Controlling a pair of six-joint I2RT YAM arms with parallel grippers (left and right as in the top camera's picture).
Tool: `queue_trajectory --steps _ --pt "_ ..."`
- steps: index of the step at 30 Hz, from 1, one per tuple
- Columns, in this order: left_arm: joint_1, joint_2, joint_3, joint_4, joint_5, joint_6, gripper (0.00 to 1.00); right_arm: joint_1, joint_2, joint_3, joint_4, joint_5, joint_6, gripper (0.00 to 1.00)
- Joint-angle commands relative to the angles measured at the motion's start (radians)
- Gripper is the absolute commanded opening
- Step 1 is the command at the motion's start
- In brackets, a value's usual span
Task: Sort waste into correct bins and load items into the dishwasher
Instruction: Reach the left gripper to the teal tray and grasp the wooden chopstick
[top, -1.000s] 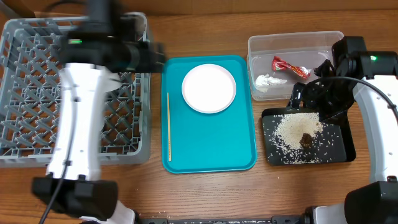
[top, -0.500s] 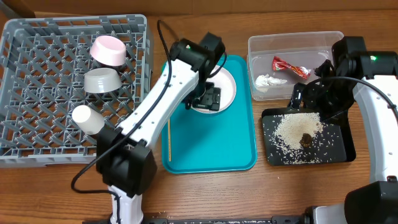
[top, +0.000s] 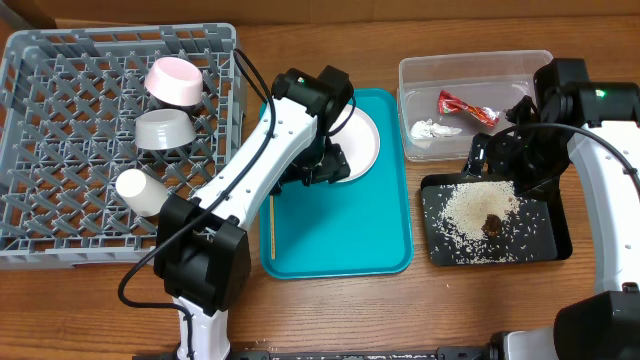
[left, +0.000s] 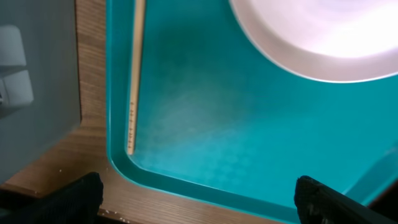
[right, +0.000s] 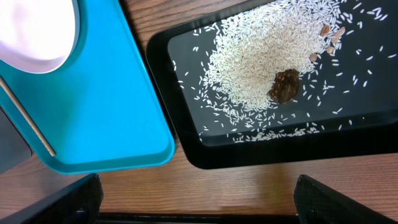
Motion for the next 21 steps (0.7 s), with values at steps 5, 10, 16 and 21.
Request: queue_trajectory --steps 5,10,16,21 --pt "0.001 -0.003 -0.143 0.064 -0.028 -0.038 1.00 0.003 -0.029 0.009 0.002 0.006 0.000 1.00" --pt "0.002 -0.003 -0.254 0.193 0.003 0.087 1.00 0.003 -0.029 0.009 0.002 0.006 0.000 1.00" --pt "0.040 -0.003 -0.323 0.269 0.003 0.161 1.00 0.003 -0.029 0.009 0.002 0.006 0.000 1.00" --pt "0.080 -0.003 -0.359 0.308 0.019 0.232 1.00 0.003 -0.029 0.009 0.002 0.006 -0.001 1.00"
